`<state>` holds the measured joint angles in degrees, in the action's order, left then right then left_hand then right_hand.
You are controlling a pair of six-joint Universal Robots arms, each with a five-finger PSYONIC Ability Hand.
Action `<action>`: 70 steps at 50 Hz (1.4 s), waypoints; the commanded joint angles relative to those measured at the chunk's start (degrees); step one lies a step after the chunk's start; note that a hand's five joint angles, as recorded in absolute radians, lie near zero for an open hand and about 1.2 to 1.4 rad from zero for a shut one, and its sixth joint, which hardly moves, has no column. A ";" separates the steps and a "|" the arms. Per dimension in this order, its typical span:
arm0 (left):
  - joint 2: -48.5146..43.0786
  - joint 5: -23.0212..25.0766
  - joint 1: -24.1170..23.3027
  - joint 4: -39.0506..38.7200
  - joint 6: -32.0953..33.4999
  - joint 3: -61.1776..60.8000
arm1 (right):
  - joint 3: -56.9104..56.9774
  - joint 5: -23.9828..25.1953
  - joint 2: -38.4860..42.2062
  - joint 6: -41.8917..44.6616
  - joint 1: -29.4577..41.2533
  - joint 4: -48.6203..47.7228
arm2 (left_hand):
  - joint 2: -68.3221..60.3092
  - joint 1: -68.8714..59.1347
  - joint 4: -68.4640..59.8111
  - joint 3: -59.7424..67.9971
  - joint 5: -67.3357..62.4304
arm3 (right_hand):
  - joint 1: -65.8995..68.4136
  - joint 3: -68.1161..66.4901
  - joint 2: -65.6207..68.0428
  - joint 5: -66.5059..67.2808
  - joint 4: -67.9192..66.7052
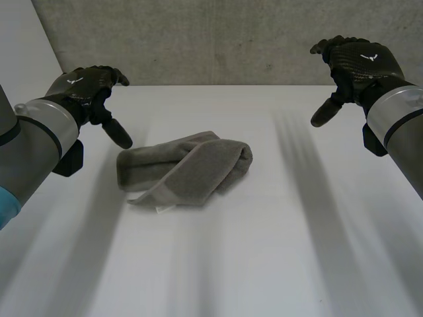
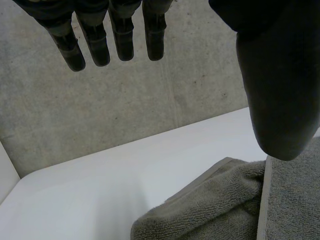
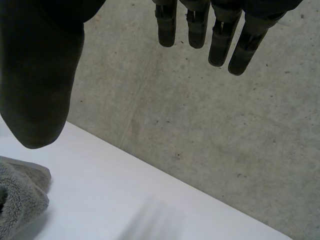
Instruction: Fold the towel.
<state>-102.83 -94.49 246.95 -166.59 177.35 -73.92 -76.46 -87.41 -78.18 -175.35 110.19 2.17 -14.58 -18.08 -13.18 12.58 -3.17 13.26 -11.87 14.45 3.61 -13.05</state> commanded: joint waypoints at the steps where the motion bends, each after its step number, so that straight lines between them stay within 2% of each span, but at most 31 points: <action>1: 0.00 0.10 -0.06 -0.05 0.01 -0.17 | 0.08 0.39 0.83 -0.08 -0.41 -0.59 | 1.67 5.18 3.18 -2.58 0.27 | -3.26 1.87 -4.45 -3.61 3.05; 7: -0.71 0.45 -0.86 -0.14 0.01 -0.88 | -0.27 4.44 2.06 -1.83 -0.94 -2.61 | 0.83 4.34 3.18 -2.58 -0.57 | -3.26 1.87 -4.45 -3.61 3.05; 9: -2.36 1.58 -1.99 -0.14 -0.25 -1.14 | -0.62 10.91 4.07 -2.62 -1.37 -5.67 | 0.67 4.17 3.18 -2.58 -0.74 | -3.26 1.87 -4.45 -3.61 3.05; 10: -2.38 1.59 -2.00 -0.14 -0.25 -1.14 | -0.62 10.94 4.09 -2.62 -1.38 -5.69 | 0.67 4.17 3.18 -2.58 -0.74 | -3.26 1.87 -4.45 -3.61 3.05; 11: -3.94 2.37 -3.04 -0.14 -0.95 -1.23 | -0.80 14.16 5.48 -2.71 -1.81 -7.08 | 0.50 4.00 3.18 -2.58 -0.91 | -3.26 1.87 -4.45 -3.61 3.05; 12: -5.35 2.82 -3.92 -0.14 -1.65 -1.40 | -0.80 14.19 5.49 -2.71 -1.82 -7.09 | 0.33 3.83 3.18 -2.58 -1.08 | -3.26 1.87 -4.45 -3.61 3.05; 14: -6.58 2.91 -4.63 -0.14 -2.27 -1.49 | -0.63 19.27 9.42 -2.71 -2.08 -9.45 | 0.00 3.50 3.18 -2.58 -1.41 | -3.26 1.87 -4.45 -3.61 3.05; 15: -6.59 2.91 -4.64 -0.14 -2.28 -1.49 | -0.62 19.29 9.45 -2.71 -2.08 -9.47 | -0.01 3.49 3.18 -2.58 -1.42 | -3.26 1.87 -4.45 -3.61 3.05; 17: -9.39 2.73 -5.86 -0.14 -3.41 -1.84 | 0.43 22.96 14.26 -2.71 -2.08 -11.39 | -0.18 3.33 3.18 -2.58 -1.58 | -3.26 1.87 -4.45 -3.61 3.05; 24: -14.68 0.89 -7.54 -3.48 -6.06 -3.78 | 2.18 24.83 22.61 -2.36 -0.77 -16.83 | -4.38 -0.88 3.18 -2.58 -5.79 | -2.34 1.87 -3.53 -2.69 3.05; 31: -21.70 -8.50 -8.50 -11.29 -5.79 -4.04 | 6.41 25.00 29.57 -2.54 0.91 -19.75 | -5.05 -1.55 3.18 -2.58 -6.46 | 3.22 1.87 2.02 2.86 3.05; 34: -22.50 -9.48 -8.50 -11.83 -5.70 -3.78 | 8.17 24.83 32.21 -2.71 1.43 -20.19 | -8.08 -4.58 3.18 -2.58 -9.49 | 6.92 1.87 5.72 6.56 3.05; 36: -24.08 -9.75 -8.50 -12.27 -5.62 -2.82 | 10.52 24.65 35.10 -2.89 2.48 -20.19 | -18.29 -14.79 3.18 -2.58 -19.70 | 11.27 1.87 10.08 10.92 3.05; 37: -24.08 -9.75 -8.50 -12.27 -5.62 -2.81 | 10.54 24.65 35.11 -2.89 2.49 -20.19 | -18.34 -14.84 3.18 -2.58 -19.75 | 11.29 1.87 10.10 10.94 3.05; 39: -25.31 -9.75 -8.50 -12.27 -5.79 -2.46 | 11.94 24.74 36.78 -2.89 2.93 -20.19 | -40.43 -36.93 3.18 -2.58 -41.84 | 16.84 1.87 15.65 16.49 3.05; 40: -25.32 -9.75 -8.50 -12.27 -5.79 -2.46 | 13.08 24.91 38.09 -3.06 3.54 -20.10 | -40.55 -37.04 3.18 -2.58 -41.95 | 24.17 1.87 22.98 23.82 3.05; 41: -25.49 -9.75 -8.50 -12.35 -5.79 -2.46 | 13.78 24.92 39.14 -3.32 4.33 -20.10 | -48.54 -45.04 3.18 -2.58 -49.95 | 31.90 1.87 30.71 31.55 3.05; 42: -25.49 -9.75 -8.50 -12.27 -5.88 -2.46 | 13.79 24.92 39.15 -3.33 4.33 -20.10 | -56.78 -53.28 3.18 -2.58 -58.19 | 31.98 1.87 30.79 31.63 3.05; 43: -25.49 -9.75 -8.50 -12.27 -5.88 -2.46 | 14.05 24.92 39.68 -3.94 4.86 -20.10 | -56.86 -53.36 3.18 -2.58 -58.27 | 45.31 1.87 44.11 44.95 3.05; 44: -25.32 -9.75 -8.50 -12.27 -5.88 -2.63 | 13.88 24.31 39.77 -4.73 5.12 -20.10 | -65.33 -61.83 3.18 -2.58 -66.74 | 64.09 1.87 62.89 63.74 3.05; 50: -20.59 -9.05 -8.15 -11.57 -5.88 -4.03 | 10.80 24.48 35.73 -7.46 5.30 -19.13 | -65.42 -61.92 3.18 -2.58 -66.83 | 66.74 1.87 65.55 66.39 3.05; 52: -18.57 -8.17 -7.98 -11.22 -5.71 -5.26 | 5.55 25.35 27.86 -7.46 4.52 -17.56 | -65.42 -61.92 3.18 -2.58 -66.83 | 66.74 1.87 65.55 66.39 3.05; 53: -18.55 -8.17 -7.98 -11.21 -5.70 -5.27 | 5.53 25.36 27.82 -7.46 4.51 -17.55 | -65.42 -61.92 3.18 -2.58 -66.83 | 66.74 1.87 65.55 66.39 3.05; 55: -15.40 -4.85 -7.71 -10.25 -5.44 -7.55 | 1.50 25.79 20.99 -6.93 3.11 -15.37 | -65.42 -61.92 3.18 -2.58 -66.83 | 66.74 1.87 65.55 66.39 3.05; 59: -12.84 -0.61 -7.27 -6.99 -4.74 -8.87 | -0.80 26.94 15.42 -5.09 0.56 -11.14 | -65.42 -61.92 3.18 -2.58 -66.83 | 66.74 1.87 65.55 66.39 3.05; 61: -9.86 2.72 -6.40 -1.66 -4.04 -10.36 | -1.50 27.73 12.87 -2.89 -0.85 -7.80 | -65.42 -61.92 3.18 -2.58 -66.83 | 66.74 1.87 65.55 66.39 3.05; 63: -8.28 3.95 -6.31 0.28 -3.95 -11.41 | -3.25 29.74 7.89 4.72 -3.56 0.60 | -65.42 -61.92 3.18 -2.58 -66.83 | 66.74 1.87 65.55 66.39 3.05; 64: -8.26 3.96 -6.31 0.30 -3.95 -11.42 | -3.26 29.75 7.87 4.76 -3.58 0.64 | -65.42 -61.92 3.18 -2.58 -66.83 | 66.74 1.87 65.55 66.39 3.05; 66: -4.85 5.89 -5.69 2.23 -3.68 -13.52 | -4.66 30.71 4.19 15.16 -5.85 8.78 | -65.42 -61.92 3.18 -2.58 -66.83 | 66.74 1.87 65.55 66.39 3.05; 67: -4.84 5.90 -5.69 2.23 -3.68 -13.53 | -4.67 30.72 4.17 15.22 -5.86 8.81 | -65.42 -61.92 3.18 -2.58 -66.83 | 66.74 1.87 65.55 66.39 3.05; 70: -2.46 7.48 -5.25 2.50 -2.72 -14.94 | -6.15 30.80 1.98 25.54 -7.26 15.20 | -65.42 -61.92 3.18 -2.58 -66.83 | 66.74 1.87 65.55 66.39 3.05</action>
<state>-109.47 -89.73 240.92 -166.07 173.57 -86.30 -80.56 -57.56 -71.83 -166.45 105.91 5.62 -75.08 -75.38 -13.18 12.58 -66.04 75.50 -11.87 73.67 65.37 -13.05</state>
